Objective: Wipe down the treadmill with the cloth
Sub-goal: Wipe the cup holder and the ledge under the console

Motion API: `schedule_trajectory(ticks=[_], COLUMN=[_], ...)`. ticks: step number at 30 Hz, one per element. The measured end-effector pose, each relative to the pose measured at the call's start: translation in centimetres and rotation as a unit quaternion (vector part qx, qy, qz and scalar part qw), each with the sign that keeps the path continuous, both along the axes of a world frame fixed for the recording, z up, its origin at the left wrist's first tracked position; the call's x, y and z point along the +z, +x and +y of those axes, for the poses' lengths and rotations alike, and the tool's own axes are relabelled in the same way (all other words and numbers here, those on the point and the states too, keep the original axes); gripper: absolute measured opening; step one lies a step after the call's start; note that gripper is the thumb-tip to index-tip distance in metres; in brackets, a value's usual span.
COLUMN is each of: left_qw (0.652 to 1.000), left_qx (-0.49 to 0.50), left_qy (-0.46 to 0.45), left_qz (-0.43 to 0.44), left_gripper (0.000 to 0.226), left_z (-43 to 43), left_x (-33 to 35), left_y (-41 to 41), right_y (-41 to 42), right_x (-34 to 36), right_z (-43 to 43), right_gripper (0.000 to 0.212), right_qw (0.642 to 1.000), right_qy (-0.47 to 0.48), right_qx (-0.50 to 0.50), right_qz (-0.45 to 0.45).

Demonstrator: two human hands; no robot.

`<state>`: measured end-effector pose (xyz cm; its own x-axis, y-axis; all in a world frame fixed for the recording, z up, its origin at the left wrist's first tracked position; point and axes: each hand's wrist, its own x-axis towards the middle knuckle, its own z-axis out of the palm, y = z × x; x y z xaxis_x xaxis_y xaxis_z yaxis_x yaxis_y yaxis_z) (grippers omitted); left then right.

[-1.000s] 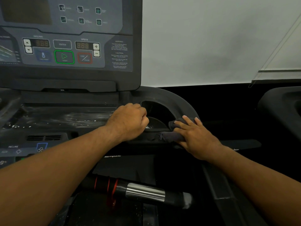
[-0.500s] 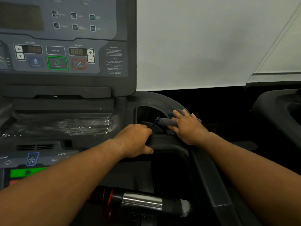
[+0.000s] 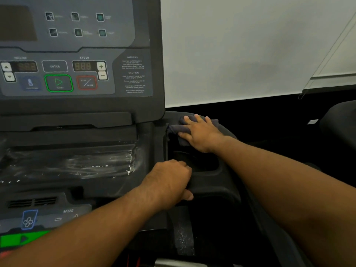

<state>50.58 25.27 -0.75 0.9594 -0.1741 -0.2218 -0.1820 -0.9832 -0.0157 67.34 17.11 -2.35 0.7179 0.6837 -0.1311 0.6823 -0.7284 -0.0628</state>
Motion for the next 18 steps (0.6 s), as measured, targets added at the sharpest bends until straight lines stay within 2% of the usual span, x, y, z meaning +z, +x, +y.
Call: schedule_trajectory(ticks=[7, 12, 18], left_qw=[1.000, 1.000, 1.000], left_qx=[0.005, -0.008, -0.017], left_qy=[0.002, 0.001, -0.020], left_qz=[0.030, 0.007, 0.000], left_gripper=[0.055, 0.055, 0.057], left_z=[0.0, 0.5, 0.6], left_x=[0.4, 0.3, 0.3], left_y=[0.4, 0.1, -0.2], right_y=[1.7, 0.0, -5.8], right_x=[-0.4, 0.2, 0.5], right_z=[2.8, -3.4, -10.6], right_gripper=[0.067, 0.056, 0.052], right_qw=[0.998, 0.999, 1.000], right_qy=[0.019, 0.023, 0.019], right_qx=[0.056, 0.028, -0.020], right_qz=[0.028, -0.007, 0.010])
